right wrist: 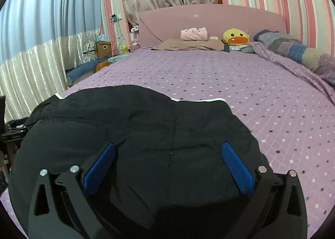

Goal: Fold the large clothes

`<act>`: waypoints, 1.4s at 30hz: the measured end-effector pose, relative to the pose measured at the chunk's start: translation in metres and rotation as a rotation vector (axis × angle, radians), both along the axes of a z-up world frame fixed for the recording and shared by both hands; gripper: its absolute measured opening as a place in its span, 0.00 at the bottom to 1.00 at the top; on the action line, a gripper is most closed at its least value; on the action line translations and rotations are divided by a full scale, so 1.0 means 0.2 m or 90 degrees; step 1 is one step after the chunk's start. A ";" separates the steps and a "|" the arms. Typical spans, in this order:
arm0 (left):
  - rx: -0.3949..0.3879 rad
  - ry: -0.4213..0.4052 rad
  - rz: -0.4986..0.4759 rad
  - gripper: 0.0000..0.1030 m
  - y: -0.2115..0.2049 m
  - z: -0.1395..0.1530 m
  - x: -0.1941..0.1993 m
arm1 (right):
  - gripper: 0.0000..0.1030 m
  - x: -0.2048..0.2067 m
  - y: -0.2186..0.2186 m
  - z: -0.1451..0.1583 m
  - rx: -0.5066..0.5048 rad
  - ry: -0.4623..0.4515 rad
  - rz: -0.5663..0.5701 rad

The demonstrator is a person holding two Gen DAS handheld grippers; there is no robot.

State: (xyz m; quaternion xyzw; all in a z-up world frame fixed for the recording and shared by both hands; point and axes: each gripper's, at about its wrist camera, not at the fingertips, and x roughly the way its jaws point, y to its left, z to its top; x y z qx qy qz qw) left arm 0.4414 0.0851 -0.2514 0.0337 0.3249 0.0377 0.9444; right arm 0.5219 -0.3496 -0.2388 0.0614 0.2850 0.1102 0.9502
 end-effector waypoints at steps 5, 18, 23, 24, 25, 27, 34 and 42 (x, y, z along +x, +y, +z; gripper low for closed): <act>-0.009 -0.006 -0.003 0.97 0.01 -0.01 0.00 | 0.99 0.00 -0.04 -0.02 0.029 0.000 0.010; 0.054 0.026 0.014 0.97 -0.07 0.01 0.05 | 0.99 0.01 0.00 -0.01 -0.018 0.026 -0.004; 0.043 0.094 0.038 0.97 -0.06 0.08 -0.01 | 0.98 -0.01 -0.01 0.06 -0.040 0.110 -0.029; 0.024 0.108 0.041 0.97 -0.04 0.10 -0.05 | 0.98 -0.05 -0.02 0.07 -0.035 0.122 -0.038; 0.015 0.121 0.040 0.97 -0.04 0.12 -0.09 | 0.98 -0.07 -0.03 0.08 -0.033 0.129 -0.043; 0.026 0.136 0.041 0.97 -0.03 0.13 -0.17 | 0.98 -0.16 -0.05 0.10 -0.029 0.142 -0.053; 0.043 0.188 0.053 0.97 0.00 0.16 -0.45 | 0.98 -0.52 -0.18 0.17 -0.023 0.153 -0.096; -0.018 0.207 0.080 0.97 0.05 0.22 -0.60 | 0.98 -0.71 -0.28 0.23 -0.011 0.157 -0.129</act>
